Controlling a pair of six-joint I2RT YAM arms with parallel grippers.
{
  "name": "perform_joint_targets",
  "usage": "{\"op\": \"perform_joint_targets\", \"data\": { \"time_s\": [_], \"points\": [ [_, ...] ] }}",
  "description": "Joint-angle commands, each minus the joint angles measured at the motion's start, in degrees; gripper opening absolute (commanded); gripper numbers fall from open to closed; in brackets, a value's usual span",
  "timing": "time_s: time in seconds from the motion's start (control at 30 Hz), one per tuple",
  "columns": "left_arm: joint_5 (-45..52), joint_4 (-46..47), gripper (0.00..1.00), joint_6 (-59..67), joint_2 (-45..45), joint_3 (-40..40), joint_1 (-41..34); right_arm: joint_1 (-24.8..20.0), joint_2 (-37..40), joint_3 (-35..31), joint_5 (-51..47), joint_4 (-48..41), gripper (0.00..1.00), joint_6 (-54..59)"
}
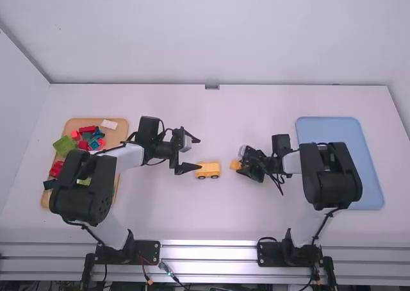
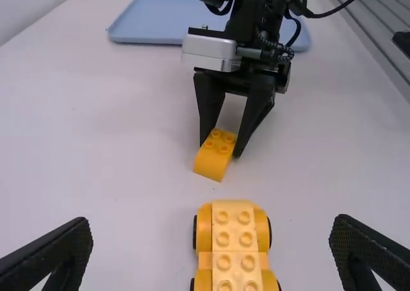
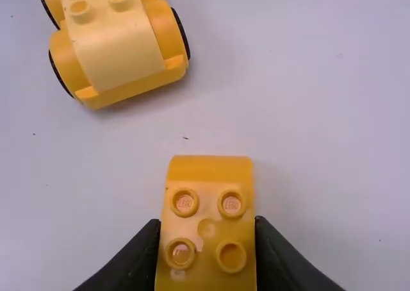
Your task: Assemble lego blocks to make yellow taxi
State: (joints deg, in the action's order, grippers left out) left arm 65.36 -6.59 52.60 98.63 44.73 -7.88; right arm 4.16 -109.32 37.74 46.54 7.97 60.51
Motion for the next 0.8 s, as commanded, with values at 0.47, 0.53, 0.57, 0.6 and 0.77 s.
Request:
{"op": "perform_joint_targets", "data": {
  "time_s": [0.47, 0.53, 0.57, 0.6, 0.77],
  "points": [
    [1.3, 1.3, 0.99, 0.8, 0.0, 0.6, -0.4, -2.8, -1.7, -4.1, 6.2, 7.0, 0.40, 0.4],
    [1.2, 1.8, 0.99, 0.9, 0.0, 0.5, -0.4, -2.8, -1.7, -4.0, 6.2, 6.7, 0.35, 1.0],
    [1.2, 1.8, 0.99, 1.2, 0.0, 0.2, -0.4, -2.5, -1.7, -4.0, 6.1, 6.6, 0.31, 1.7],
    [1.3, 1.8, 0.99, 1.3, 0.0, 0.1, -0.4, -2.5, -1.7, -4.0, 6.1, 6.6, 0.30, 1.7],
    [-0.5, -0.5, 0.99, 5.9, 0.0, -4.2, -0.4, -2.0, -1.7, -4.0, 6.2, 6.8, 0.21, 1.7]
  ]
}}
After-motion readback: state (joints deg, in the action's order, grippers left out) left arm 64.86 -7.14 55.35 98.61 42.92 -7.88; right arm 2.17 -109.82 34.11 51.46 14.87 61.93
